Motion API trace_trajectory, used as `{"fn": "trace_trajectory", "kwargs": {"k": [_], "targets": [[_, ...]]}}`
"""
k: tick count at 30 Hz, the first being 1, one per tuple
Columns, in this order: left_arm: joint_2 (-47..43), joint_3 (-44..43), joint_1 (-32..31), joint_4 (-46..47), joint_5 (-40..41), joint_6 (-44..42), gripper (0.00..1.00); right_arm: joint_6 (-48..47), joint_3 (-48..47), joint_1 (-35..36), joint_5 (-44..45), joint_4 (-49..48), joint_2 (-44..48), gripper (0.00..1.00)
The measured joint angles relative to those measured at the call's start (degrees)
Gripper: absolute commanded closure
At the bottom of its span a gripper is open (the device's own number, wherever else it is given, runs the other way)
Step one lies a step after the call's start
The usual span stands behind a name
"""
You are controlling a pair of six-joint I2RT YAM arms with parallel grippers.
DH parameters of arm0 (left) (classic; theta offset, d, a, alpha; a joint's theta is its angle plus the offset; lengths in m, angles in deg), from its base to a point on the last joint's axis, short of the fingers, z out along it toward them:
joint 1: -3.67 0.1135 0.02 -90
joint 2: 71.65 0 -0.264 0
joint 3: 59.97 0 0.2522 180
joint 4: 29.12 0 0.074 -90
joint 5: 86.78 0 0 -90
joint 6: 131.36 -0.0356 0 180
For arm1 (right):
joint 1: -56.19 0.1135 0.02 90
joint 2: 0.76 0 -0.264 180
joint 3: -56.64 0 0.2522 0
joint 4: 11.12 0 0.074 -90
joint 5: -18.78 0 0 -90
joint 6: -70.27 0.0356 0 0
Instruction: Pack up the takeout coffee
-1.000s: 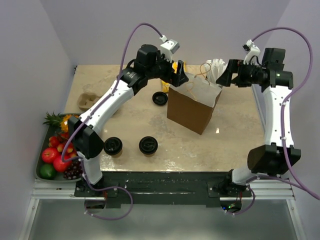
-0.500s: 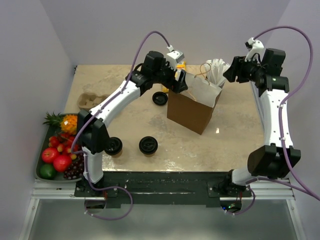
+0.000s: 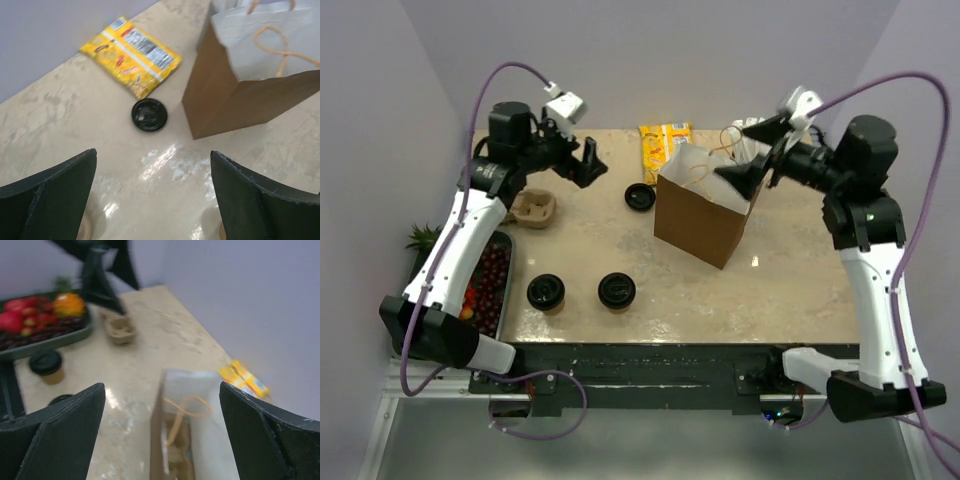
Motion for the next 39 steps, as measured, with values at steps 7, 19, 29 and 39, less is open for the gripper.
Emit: {"fn": "trace_trajectory", "kwargs": {"k": [7, 19, 29, 39], "targets": [[-0.94, 4.17, 13.11, -1.95, -0.87, 2.54, 0.01, -18.18, -0.15, 28.24, 1.01, 10.88, -2.51, 0.01], [-11.72, 10.32, 20.90, -1.73, -1.73, 8.33, 0.01, -34.73, 7.52, 47.47, 10.01, 17.57, -26.05, 0.01], [-18.18, 13.97, 24.92, -0.79, -5.11, 10.88, 0.01, -37.86, 5.22, 49.51, 12.52, 17.49, -34.05, 0.01], [-18.58, 16.00, 26.86, -0.81, -6.99, 12.50, 0.01, -38.05, 5.22, 50.27, 14.62, 17.49, -35.74, 0.01]]}}
